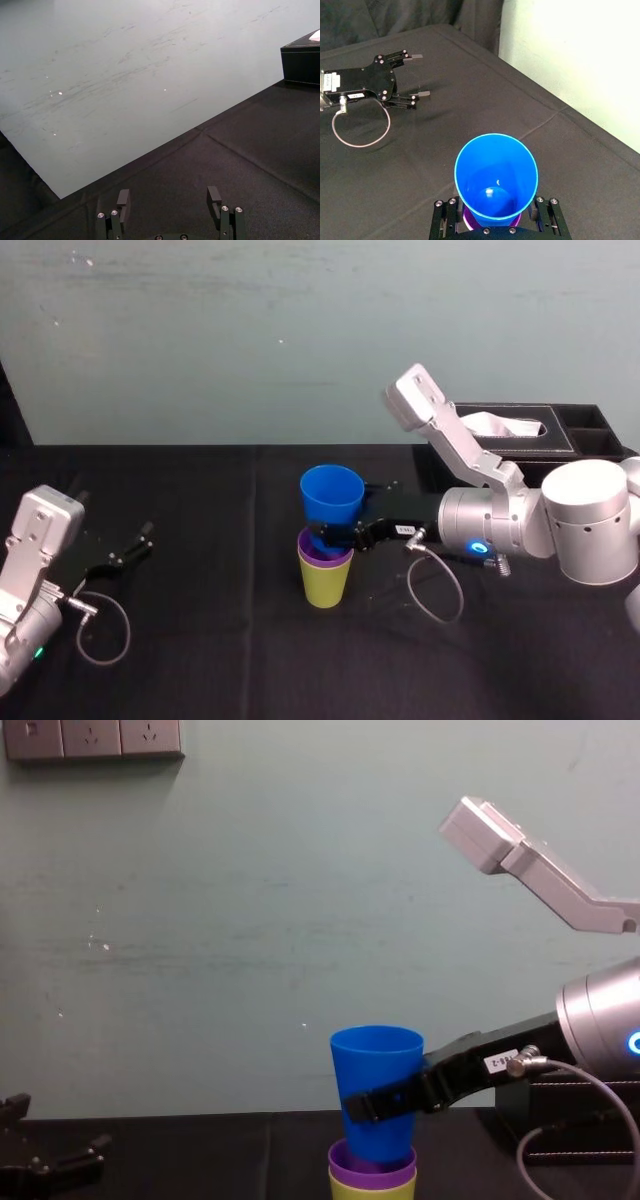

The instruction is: Stack the three plastic cups sequentially using one hand.

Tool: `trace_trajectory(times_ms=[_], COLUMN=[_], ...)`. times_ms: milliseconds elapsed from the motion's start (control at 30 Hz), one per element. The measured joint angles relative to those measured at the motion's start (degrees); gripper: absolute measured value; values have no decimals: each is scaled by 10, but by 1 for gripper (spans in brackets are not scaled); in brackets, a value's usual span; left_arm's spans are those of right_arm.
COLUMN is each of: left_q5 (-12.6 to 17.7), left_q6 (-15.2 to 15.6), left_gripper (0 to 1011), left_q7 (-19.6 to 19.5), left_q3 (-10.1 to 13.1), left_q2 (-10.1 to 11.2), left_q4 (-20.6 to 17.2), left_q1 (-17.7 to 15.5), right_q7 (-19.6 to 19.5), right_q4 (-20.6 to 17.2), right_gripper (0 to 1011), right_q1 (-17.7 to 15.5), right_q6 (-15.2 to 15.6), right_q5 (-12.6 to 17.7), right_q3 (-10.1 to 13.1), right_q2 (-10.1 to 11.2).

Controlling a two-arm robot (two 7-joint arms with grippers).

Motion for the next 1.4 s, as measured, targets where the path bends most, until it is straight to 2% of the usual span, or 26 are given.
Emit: trace_trajectory(times_ms=[1400], left_q5=[0], left_q6=[0], left_gripper=[1000], left_q7=[0], left_q3=[0], left_q2=[0], left_q4=[0], left_q1=[0], right_q7=[-3], right_q4=[21], right_gripper=[707], right_q1=[1], right_q6=[-10], right_q5=[-11], right_q3=[-7], right_q2=[-15])
